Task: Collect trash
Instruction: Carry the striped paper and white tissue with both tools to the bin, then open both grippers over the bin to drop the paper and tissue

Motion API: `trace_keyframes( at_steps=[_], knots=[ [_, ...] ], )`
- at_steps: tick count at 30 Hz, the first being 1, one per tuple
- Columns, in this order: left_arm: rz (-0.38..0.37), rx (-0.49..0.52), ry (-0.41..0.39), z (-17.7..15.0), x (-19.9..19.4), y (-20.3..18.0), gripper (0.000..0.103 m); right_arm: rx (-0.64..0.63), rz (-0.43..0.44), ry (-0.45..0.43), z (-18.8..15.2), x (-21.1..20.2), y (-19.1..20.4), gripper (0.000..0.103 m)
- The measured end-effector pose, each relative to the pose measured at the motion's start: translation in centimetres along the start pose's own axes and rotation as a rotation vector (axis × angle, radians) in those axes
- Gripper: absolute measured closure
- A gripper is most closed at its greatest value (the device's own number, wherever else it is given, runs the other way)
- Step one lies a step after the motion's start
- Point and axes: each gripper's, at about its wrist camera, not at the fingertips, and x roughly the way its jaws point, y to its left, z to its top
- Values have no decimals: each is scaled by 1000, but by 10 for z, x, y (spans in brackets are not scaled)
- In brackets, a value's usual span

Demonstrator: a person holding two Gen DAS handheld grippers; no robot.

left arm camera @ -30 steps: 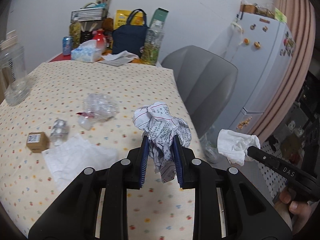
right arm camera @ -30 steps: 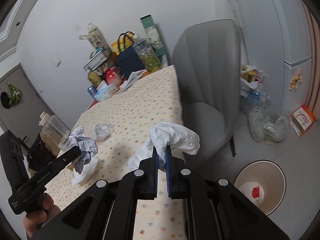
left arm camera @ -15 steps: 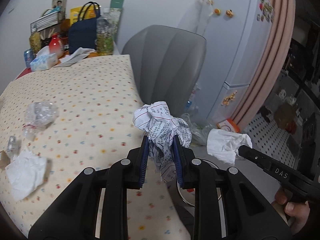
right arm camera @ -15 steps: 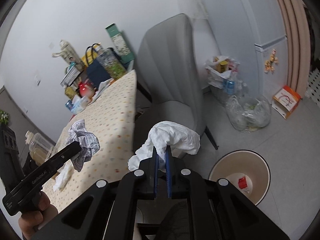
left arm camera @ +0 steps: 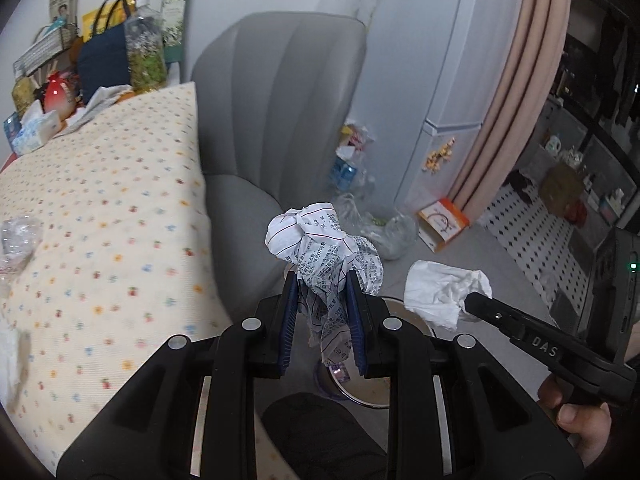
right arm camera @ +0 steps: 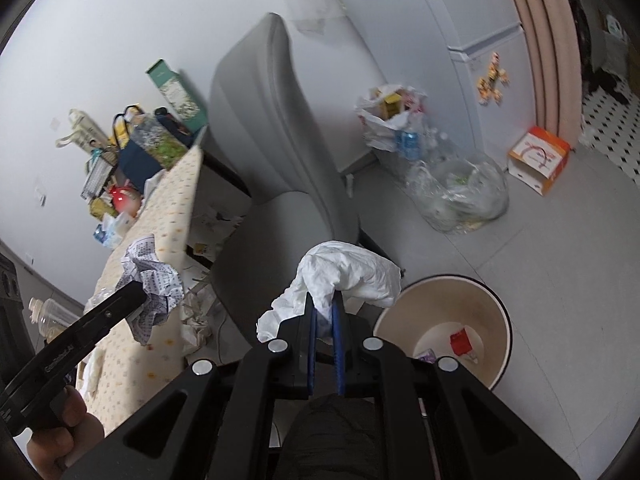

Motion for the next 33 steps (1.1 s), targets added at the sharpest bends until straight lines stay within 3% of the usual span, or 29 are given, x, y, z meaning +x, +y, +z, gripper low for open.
trace_keyframes(
  at_steps=[5, 6, 9, 15, 18, 25, 33],
  knots=[
    [2, 20, 35, -2, 16, -14, 79, 51, -44, 59, -7, 26, -28, 91],
    [5, 23, 40, -2, 19, -16, 79, 58, -56, 70, -8, 32, -34, 86],
    [13, 31, 53, -2, 26, -22, 79, 75, -79, 83, -11, 42, -47, 54],
    [13, 49, 78, -5, 37, -32, 79, 85, -98, 109, -19, 49, -62, 54],
    [7, 59, 90, -6, 43, -39, 79, 98, -103, 91, -17, 40, -66, 48],
    [-24, 109, 117, -5, 59, -68, 79, 141, -106, -10, -7, -10, -82, 26],
    [-67, 172, 167, -9, 81, -110, 79, 162, -139, -80, -2, -52, -104, 24]
  ],
)
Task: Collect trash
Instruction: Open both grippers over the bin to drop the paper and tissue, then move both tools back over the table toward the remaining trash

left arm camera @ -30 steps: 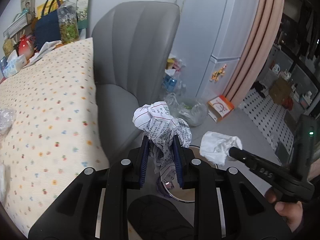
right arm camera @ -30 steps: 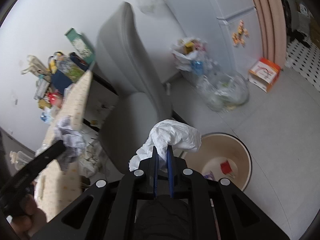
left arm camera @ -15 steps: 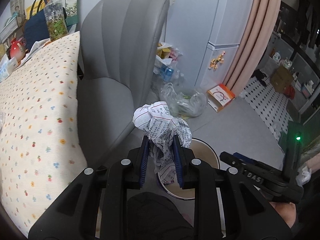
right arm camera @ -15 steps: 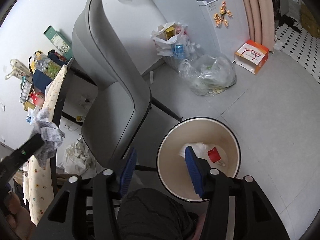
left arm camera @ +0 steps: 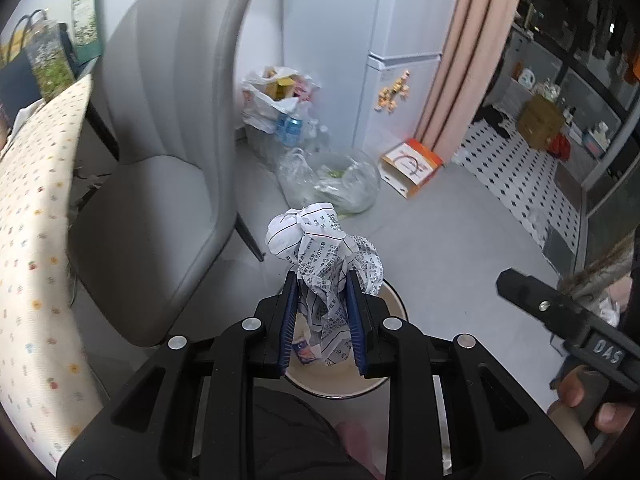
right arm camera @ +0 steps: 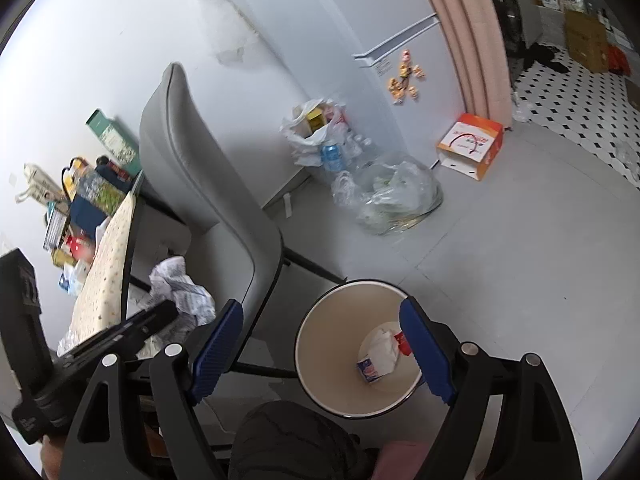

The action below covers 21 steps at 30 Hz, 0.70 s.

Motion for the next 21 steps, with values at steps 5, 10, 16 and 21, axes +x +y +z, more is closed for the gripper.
trace_keyframes(
  at_steps=[5, 10, 16, 21],
  knots=[
    [-37, 19, 42, 2, 12, -19, 64, 43, -13, -28, 8, -13, -23, 24],
    [-80, 20, 25, 1, 9, -28, 27, 67, -22, -41, 10, -20, -37, 23],
    [-66, 12, -5, 5, -3, -26, 12, 67, -20, -38, 9, -21, -37, 23],
    [-59, -50, -56, 7, -29, -4, 9, 19, -10, -57, 10, -27, -14, 19]
  ],
)
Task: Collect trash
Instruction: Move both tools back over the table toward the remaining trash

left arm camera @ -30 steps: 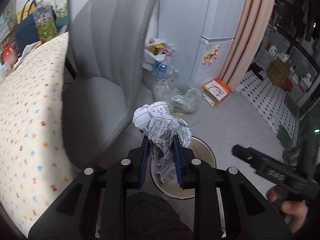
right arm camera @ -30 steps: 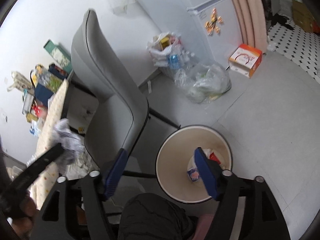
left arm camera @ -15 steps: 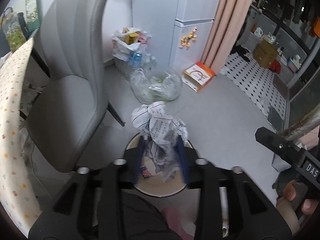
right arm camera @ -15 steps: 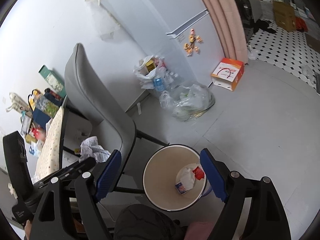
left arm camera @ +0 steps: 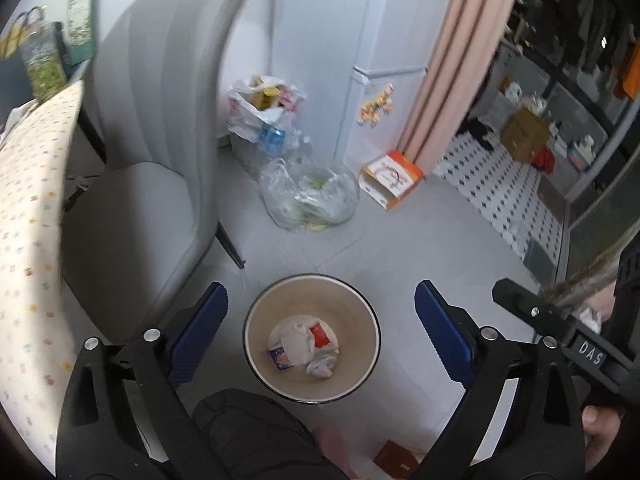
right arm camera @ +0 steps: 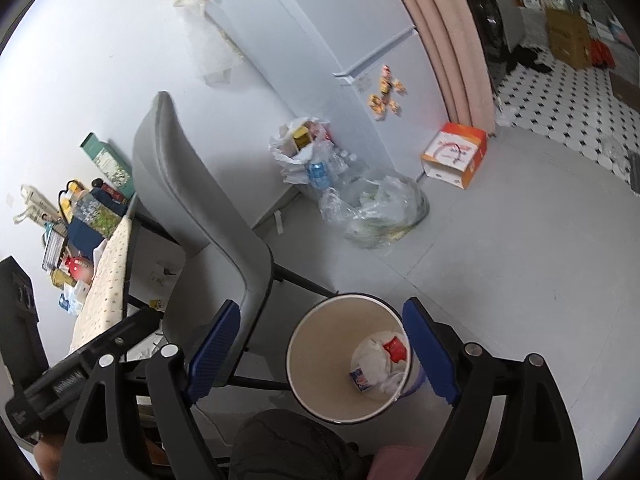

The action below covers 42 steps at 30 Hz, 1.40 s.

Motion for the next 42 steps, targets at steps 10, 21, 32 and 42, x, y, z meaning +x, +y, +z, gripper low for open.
trace_keyframes(
  at_steps=[10, 21, 32, 42],
  knots=[
    [62, -69, -145, 2, -78, 48, 6, -125, 71, -56, -4, -25, 72, 8],
    [104, -142, -259, -26, -155, 104, 6, -254, 146, -69, -26, -49, 149, 8],
    [159, -208, -366, -63, -216, 157, 6, -409, 215, -57, -64, -65, 232, 8],
    [236, -351, -422, -104, -257, 221, 6, -533, 285, -13, -100, -68, 299, 8]
  ],
)
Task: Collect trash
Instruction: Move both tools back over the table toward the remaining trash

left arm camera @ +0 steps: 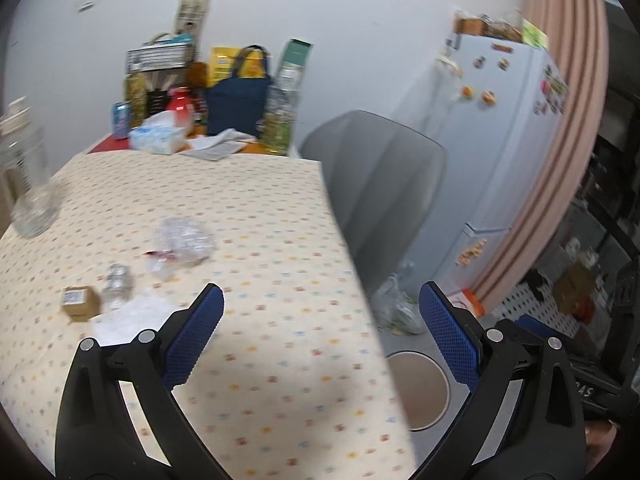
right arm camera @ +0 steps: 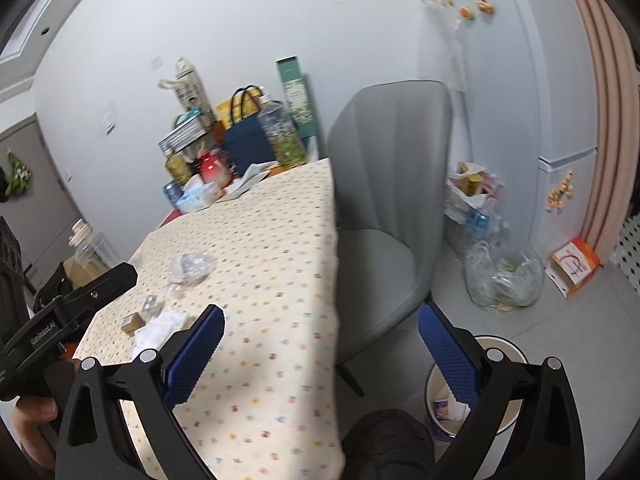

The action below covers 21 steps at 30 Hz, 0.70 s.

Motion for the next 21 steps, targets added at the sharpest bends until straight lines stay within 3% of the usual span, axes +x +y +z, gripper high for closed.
trace_keyframes(
  at_steps=[14, 21],
  knots=[
    [130, -149, -7, -15, -17, 99, 6, -65, 60, 95, -10, 47, 67, 8],
    [187, -215, -9, -22, -20, 141, 6, -105, 88, 153, -17, 75, 95, 16]
  ],
)
